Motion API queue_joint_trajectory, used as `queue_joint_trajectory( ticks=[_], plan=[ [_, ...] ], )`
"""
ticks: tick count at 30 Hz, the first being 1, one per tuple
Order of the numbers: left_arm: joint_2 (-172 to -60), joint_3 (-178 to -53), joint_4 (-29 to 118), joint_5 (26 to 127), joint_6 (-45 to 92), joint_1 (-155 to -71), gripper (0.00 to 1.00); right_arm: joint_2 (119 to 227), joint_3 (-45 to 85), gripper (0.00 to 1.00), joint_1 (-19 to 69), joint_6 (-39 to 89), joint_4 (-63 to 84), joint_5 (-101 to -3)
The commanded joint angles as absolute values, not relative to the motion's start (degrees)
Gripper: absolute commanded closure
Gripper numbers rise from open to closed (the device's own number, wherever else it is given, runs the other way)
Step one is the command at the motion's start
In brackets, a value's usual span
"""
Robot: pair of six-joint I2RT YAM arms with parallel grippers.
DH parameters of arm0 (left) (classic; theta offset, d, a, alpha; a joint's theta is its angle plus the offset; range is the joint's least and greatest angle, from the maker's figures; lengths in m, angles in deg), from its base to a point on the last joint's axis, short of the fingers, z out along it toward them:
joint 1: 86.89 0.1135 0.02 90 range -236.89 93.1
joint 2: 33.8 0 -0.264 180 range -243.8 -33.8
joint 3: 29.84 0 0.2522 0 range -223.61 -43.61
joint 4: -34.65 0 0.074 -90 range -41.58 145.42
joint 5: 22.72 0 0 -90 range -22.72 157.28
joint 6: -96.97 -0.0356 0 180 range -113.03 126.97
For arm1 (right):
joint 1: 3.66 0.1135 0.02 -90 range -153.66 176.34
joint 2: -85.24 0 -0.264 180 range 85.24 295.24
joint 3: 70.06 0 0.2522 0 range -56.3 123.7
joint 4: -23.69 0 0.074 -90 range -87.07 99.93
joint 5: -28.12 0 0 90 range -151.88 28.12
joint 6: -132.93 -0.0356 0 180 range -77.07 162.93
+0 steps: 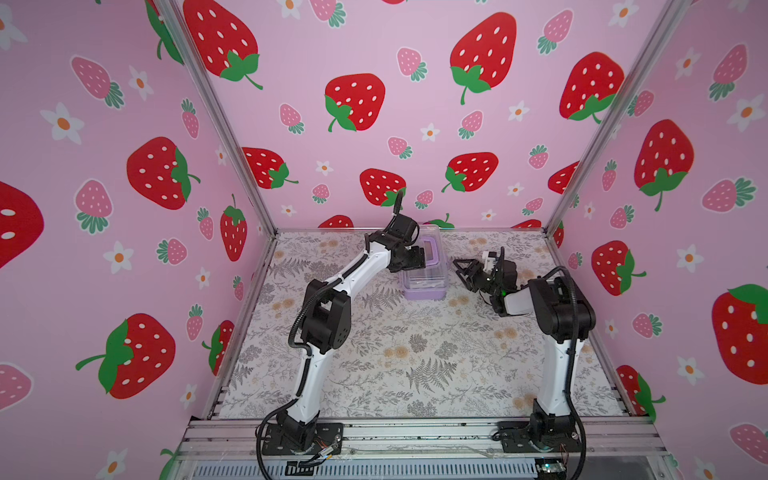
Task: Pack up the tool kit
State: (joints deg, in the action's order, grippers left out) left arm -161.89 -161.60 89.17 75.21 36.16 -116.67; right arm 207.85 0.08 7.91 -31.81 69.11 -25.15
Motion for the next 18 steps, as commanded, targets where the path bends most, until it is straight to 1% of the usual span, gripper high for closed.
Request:
queue_joint_trajectory(
  ticks=[1,3,5,9,18],
  plan=[
    [-164.5,-162.7,90.6,78.6,35.9,-117.6,0.25,206.8,1.4,0.76,6.5,-32.2,70.9,-24.6],
    [-164.4,-162.7,90.6,78.5,35.9,-117.7,0.25,207.8,3.3,0.92,6.4,-31.6,68.6,-24.2],
    [-164.3,-162.7,90.6,78.6,35.9,-117.6,0.25,209.1,5.7,1.0,6.6,-30.6,65.8,-23.6],
    [-164.4,-163.0,90.6,78.7,36.0,-117.7,0.25,211.3,9.5,1.0,7.4,-27.9,60.5,-23.2],
    [-165.0,-163.8,90.7,79.3,36.4,-117.7,0.25,216.0,14.4,1.0,9.8,-27.3,57.6,-23.5]
  ],
)
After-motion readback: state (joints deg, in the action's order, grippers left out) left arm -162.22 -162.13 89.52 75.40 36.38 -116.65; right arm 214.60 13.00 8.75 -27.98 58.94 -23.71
